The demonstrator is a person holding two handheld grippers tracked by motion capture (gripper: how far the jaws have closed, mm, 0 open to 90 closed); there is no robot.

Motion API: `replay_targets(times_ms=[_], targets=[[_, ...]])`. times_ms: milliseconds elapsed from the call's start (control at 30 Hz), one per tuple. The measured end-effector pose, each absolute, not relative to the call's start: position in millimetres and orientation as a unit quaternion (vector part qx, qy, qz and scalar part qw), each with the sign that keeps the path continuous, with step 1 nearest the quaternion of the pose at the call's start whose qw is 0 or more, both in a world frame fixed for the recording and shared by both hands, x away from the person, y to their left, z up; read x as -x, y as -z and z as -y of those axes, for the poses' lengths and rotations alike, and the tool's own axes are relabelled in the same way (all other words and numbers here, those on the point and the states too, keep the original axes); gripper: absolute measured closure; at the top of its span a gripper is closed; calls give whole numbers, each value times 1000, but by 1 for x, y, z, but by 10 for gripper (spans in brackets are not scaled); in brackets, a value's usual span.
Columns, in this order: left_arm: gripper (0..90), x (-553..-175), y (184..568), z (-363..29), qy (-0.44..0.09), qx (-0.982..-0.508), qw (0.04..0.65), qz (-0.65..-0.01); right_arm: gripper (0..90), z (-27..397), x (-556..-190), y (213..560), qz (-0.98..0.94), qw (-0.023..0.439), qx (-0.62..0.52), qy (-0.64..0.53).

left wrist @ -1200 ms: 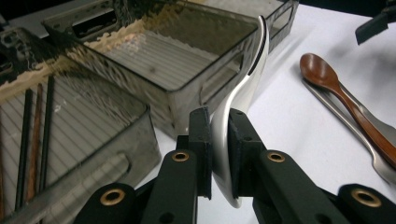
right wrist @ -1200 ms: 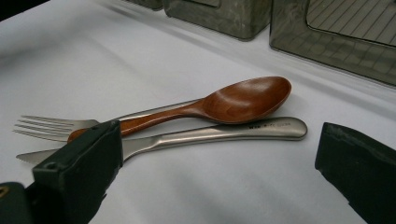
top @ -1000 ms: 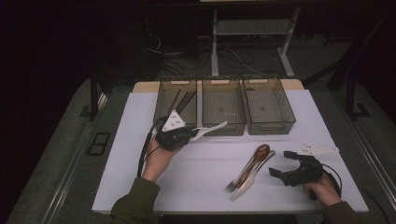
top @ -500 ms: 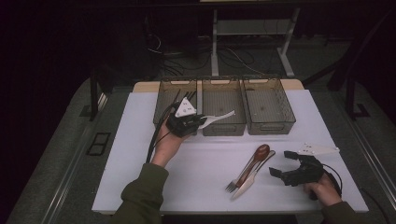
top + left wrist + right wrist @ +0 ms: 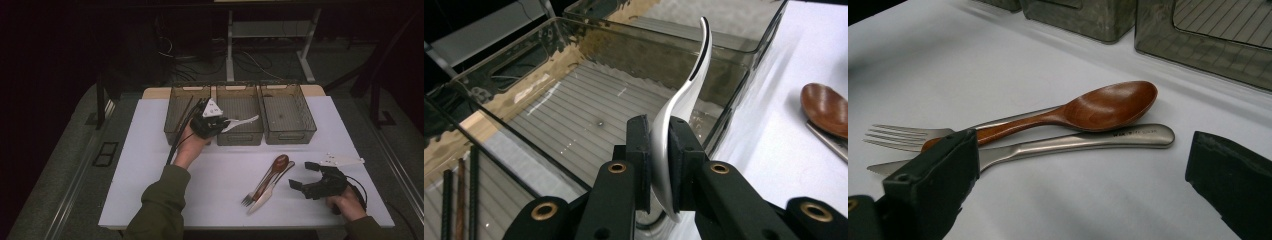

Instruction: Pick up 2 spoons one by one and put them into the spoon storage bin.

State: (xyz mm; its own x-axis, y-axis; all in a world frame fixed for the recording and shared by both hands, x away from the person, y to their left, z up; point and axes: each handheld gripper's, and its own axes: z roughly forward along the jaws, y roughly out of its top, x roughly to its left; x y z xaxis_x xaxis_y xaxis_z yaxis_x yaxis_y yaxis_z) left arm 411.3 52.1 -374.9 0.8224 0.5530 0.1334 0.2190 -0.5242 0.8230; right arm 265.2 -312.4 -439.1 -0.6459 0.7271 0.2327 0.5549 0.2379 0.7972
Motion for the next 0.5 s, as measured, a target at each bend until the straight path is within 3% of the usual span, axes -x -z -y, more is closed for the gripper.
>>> replay_targets(times_ms=[500], targets=[[802,-433,387,-43,-182,-862,406,-243,8,313,-265,439,-781,93,-411,-462]])
